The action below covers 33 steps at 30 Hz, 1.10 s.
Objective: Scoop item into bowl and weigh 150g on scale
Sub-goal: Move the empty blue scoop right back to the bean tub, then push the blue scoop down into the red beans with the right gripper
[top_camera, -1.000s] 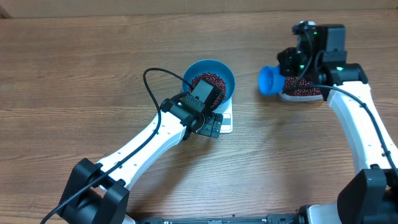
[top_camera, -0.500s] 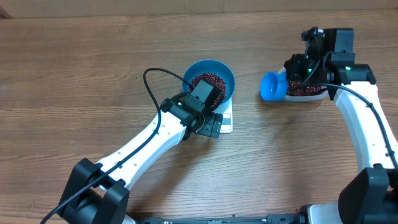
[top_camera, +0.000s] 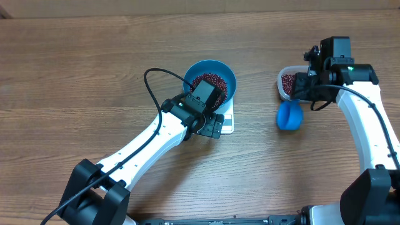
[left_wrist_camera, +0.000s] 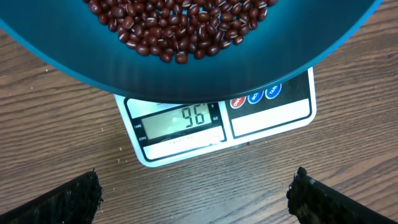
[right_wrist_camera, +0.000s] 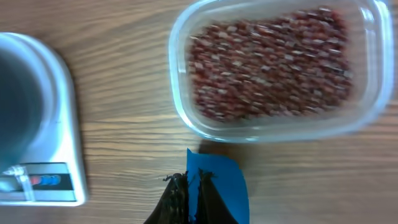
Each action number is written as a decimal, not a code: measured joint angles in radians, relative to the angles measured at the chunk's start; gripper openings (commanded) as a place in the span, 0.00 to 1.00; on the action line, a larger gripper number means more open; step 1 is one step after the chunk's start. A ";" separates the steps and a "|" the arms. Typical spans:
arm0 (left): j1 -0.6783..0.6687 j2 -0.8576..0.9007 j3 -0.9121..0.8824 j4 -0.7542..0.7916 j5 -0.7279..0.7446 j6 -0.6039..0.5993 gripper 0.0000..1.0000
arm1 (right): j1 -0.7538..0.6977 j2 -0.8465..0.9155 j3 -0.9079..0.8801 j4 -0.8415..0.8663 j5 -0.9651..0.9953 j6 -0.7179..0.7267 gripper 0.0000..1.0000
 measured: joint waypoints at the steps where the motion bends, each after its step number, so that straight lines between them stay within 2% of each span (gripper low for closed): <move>1: 0.000 0.000 0.000 0.000 0.000 0.000 1.00 | -0.001 0.000 0.000 -0.001 0.017 0.001 0.04; 7: 0.000 0.000 0.000 0.000 0.000 0.000 1.00 | -0.003 0.000 0.000 -0.037 0.094 0.032 0.04; 13: 0.000 0.000 0.000 0.000 0.000 0.000 0.99 | -0.005 0.000 0.000 -0.050 0.338 0.129 0.04; 20: 0.000 0.000 0.000 0.000 0.000 0.000 1.00 | -0.005 0.000 0.048 -0.006 0.478 0.151 0.04; 26: 0.000 0.000 0.000 0.000 0.000 0.000 0.99 | -0.005 -0.003 0.180 0.050 0.502 0.133 0.04; 33: 0.000 0.000 0.000 0.000 0.000 0.000 0.99 | -0.005 -0.005 0.193 0.067 0.372 0.114 0.04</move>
